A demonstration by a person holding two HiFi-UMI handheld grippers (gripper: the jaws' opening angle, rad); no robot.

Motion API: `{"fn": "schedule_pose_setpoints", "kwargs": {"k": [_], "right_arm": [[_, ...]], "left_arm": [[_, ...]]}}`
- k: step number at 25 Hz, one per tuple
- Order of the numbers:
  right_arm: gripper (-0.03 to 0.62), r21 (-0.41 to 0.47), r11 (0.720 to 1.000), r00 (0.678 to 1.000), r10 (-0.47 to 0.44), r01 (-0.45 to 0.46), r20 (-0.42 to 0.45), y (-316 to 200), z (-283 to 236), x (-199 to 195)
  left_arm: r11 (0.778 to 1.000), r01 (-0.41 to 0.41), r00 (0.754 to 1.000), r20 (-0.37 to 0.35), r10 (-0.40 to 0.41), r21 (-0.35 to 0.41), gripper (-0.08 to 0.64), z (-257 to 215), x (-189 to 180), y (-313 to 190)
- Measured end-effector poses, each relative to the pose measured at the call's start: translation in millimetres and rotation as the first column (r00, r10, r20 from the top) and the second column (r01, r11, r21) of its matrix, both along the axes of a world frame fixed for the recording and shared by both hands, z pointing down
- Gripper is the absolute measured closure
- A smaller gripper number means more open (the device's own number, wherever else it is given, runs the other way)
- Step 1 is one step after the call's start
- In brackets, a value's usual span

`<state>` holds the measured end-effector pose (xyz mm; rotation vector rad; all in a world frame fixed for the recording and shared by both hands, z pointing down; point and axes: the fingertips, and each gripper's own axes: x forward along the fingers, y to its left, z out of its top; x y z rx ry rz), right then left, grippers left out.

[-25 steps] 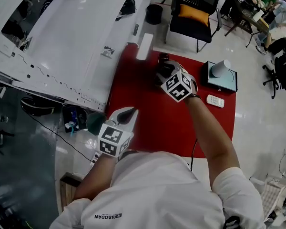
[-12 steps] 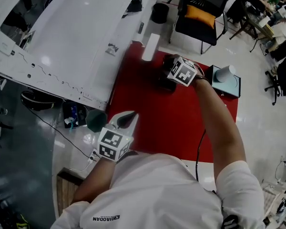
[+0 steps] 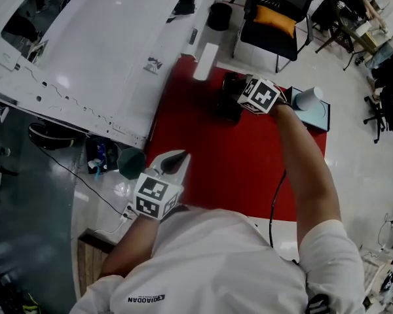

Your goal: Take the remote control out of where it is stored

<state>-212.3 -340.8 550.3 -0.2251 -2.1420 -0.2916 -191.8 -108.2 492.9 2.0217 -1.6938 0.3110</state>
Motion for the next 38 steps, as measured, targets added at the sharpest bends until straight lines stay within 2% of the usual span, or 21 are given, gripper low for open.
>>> {"fn": "schedule_pose_setpoints", "kwargs": {"k": [8,15,19,24,26,28,32,38], "right_arm": [[0.523,-0.042,0.993,0.982,0.120,-0.115,0.148,-3,-37,10],[0.523,0.027,0.987,0.959,0.150,-0.161,0.241,2,-73,29],[0.523,0.022,0.977,0.930,0.193,-0.210,0.311,6,-94,43],[0.524,-0.052,0.952,0.874,0.297,-0.301,0.384,15,-110,72],[0.525,-0.115,0.931,0.841,0.363,-0.347,0.402,17,-112,88],[0.524,-0.199,0.897,0.798,0.442,-0.394,0.409,19,-108,107],[0.525,-0.351,0.802,0.698,0.595,-0.483,0.398,22,-88,154],[0.525,-0.485,0.659,0.541,0.751,-0.574,0.379,23,-68,219]], "left_arm": [[1.000,-0.022,1.000,0.006,0.022,0.017,0.558,-4,9,-2],[0.999,-0.030,0.999,0.020,0.030,0.043,0.557,-12,12,-6],[0.998,-0.038,0.999,0.029,0.036,0.054,0.557,-16,16,-8],[0.996,-0.063,0.997,0.037,0.060,0.060,0.558,-17,27,-12],[0.995,-0.077,0.996,0.041,0.074,0.063,0.558,-18,34,-14],[0.993,-0.096,0.995,0.049,0.092,0.064,0.558,-17,40,-19],[0.991,-0.126,0.991,0.059,0.123,0.051,0.558,-9,53,-26],[0.984,-0.173,0.983,0.068,0.169,0.046,0.557,-6,77,-36]]}}
